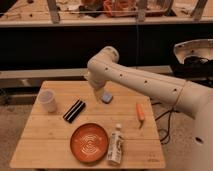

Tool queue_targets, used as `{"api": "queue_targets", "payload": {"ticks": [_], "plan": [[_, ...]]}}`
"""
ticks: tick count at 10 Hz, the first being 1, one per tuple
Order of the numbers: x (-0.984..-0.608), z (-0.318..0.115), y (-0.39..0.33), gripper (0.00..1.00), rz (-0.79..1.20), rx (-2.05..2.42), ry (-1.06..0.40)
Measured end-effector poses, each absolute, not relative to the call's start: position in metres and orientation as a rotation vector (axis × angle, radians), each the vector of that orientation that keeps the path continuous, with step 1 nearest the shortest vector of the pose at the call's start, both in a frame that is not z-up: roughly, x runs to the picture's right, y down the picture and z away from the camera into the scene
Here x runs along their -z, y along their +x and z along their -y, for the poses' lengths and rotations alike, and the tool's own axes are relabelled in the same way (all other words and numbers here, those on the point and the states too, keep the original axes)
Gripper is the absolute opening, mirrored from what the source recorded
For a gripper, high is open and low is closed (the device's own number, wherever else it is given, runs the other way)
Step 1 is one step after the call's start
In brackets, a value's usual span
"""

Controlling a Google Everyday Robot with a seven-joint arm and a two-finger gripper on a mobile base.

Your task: Push the eraser across the table

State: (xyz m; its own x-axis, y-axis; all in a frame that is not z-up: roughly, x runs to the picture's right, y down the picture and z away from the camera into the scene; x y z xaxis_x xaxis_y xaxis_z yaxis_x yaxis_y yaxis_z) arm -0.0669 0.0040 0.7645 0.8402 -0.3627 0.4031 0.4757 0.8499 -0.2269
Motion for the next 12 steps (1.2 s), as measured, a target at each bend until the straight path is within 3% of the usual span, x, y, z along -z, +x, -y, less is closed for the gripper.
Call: {"api": "queue_targets", "payload": {"ticks": [12], "plan": [[-0.786, -0.002, -0.087, 0.80, 0.436, 0.447, -0.379]]}}
